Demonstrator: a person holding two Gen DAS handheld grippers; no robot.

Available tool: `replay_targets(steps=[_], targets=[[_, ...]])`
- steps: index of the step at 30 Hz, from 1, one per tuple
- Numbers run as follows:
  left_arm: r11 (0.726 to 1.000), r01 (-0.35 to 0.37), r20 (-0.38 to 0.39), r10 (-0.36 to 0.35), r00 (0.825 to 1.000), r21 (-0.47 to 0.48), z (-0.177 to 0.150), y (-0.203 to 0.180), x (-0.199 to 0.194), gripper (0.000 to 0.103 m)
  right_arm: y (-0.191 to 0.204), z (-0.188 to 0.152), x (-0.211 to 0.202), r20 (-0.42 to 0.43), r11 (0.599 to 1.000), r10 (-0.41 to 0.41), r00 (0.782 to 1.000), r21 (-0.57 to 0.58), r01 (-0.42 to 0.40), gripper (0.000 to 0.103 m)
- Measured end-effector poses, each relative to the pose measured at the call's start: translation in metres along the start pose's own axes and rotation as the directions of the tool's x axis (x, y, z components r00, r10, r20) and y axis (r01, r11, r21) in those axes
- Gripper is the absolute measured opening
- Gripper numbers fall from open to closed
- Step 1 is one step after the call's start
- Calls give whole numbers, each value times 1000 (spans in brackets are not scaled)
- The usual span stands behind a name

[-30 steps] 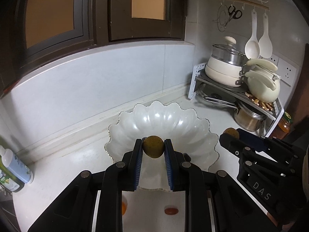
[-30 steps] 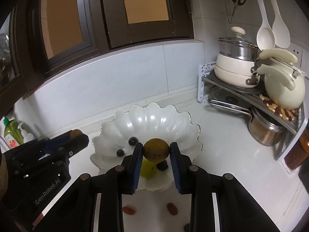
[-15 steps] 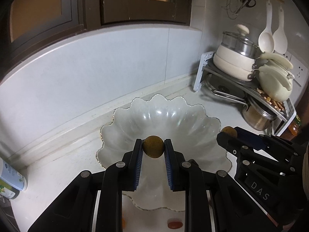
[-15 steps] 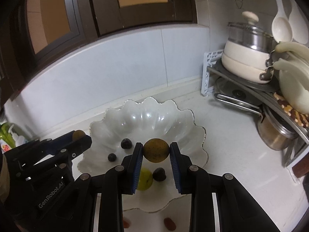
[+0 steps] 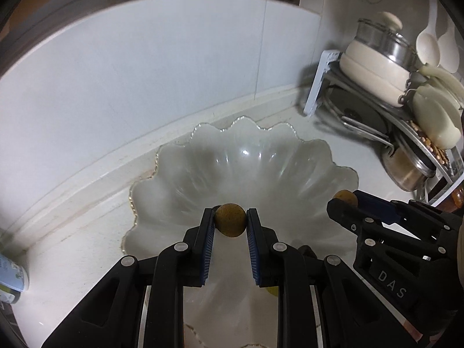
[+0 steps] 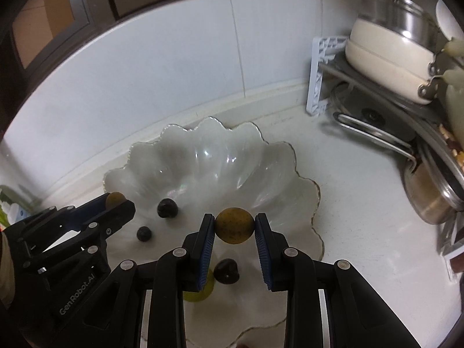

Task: Organize fruits
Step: 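Open both tools over the bowl to drop the small yellow fruits, then withdraw both open tools from the bowl toward the remaining fruits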

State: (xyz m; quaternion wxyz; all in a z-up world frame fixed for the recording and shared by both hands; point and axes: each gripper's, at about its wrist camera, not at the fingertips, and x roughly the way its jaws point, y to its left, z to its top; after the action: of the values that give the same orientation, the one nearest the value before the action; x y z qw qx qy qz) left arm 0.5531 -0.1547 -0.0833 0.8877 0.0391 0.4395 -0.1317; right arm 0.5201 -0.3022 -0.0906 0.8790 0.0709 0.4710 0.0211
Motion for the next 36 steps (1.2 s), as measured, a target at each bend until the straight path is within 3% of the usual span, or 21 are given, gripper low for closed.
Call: replay_targets(steps=[5,7,9,11,21,36], targets=[[1000,4,-33,-4,999,5,2,0,13,23,-3,2,15,-41,1000,-11,999,-1,11,30],[1000,-1,-36,1,999,13,3,-1,14,28,-3,1,17,-50,1000,-17,999,-3,17,31],[1000,-13,-33,13,999,16,4,-1,14,40,-5,2,18,-53,1000,-10,999,5,10,31],[1000,-19,-28,20,999,17,4,-1,13,43,-5,2,18,-54,1000,-13,998,8,13,32],[998,-57,0,57,998,32,-4,3,-11,43,5,-1,-5,-12,999,-27,1000,-24,26,34],[996,-90,104,87,991,28,-21,13,-88,43,32,-18,-74,105,998,4,994,-56,2,34]])
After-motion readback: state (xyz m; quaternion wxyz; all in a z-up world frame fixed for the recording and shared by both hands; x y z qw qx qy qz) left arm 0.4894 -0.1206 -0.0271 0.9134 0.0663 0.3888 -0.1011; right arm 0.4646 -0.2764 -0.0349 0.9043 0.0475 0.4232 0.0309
